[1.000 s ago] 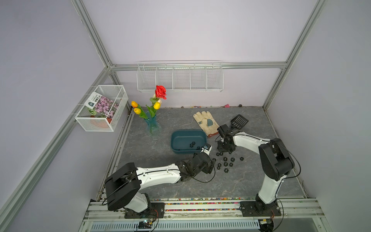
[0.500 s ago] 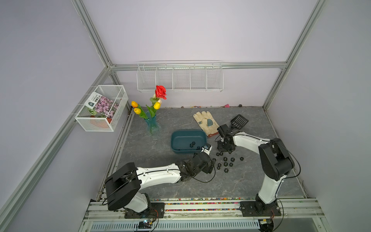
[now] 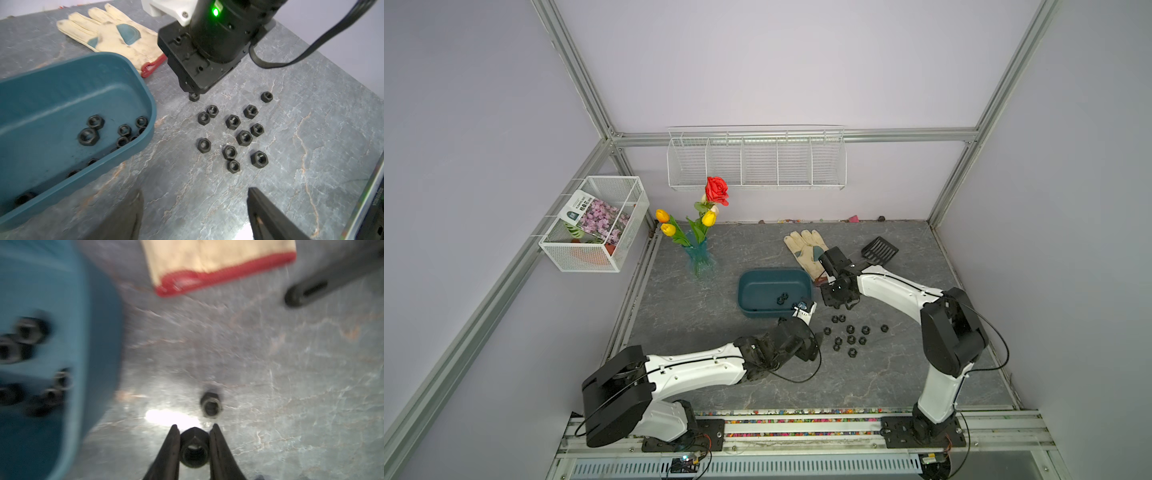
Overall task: Put the nuts on the desktop into the storage box
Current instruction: Place the nut in the storage box.
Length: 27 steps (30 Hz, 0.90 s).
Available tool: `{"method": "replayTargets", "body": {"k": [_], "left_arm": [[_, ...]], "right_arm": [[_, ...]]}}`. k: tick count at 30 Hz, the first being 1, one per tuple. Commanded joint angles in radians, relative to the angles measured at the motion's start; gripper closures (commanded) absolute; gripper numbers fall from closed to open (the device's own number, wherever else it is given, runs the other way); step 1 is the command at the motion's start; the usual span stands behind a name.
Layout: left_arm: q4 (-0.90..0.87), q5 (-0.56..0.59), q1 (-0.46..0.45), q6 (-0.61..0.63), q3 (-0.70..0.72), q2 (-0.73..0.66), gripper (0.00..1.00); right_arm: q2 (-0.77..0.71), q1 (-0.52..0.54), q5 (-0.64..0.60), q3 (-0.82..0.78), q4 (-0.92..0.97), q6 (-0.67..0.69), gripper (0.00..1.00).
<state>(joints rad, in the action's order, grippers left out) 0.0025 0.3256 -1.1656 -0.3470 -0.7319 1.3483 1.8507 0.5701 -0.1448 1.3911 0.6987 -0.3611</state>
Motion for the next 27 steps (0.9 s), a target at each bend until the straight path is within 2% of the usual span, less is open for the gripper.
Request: {"method": "replayTargets", "body": {"k": [1,9,19,27], "left_arm": [[-0.049,0.084,-0.003,-0.021,0.036,-0.055,0.19],[-0.138,0.191,0.030,-0.065,0.082,-0.147,0.19],[-0.132,0.163,0.099,-0.082,0.155,-0.269,0.19],[-0.101,0.168,0.104,-0.070,0.175,-0.274,0.19]], "right_arm": [[0.021,0.034,-0.014,0.079,0.078,0.024,0.92],[0.157,0.116,0.014,0.297,0.141,0.048,0.92],[0.411,0.148,0.056,0.581,0.170,0.057,0.93],[0.506,0.149,0.041,0.633,0.099,0.086,0.93]]}}
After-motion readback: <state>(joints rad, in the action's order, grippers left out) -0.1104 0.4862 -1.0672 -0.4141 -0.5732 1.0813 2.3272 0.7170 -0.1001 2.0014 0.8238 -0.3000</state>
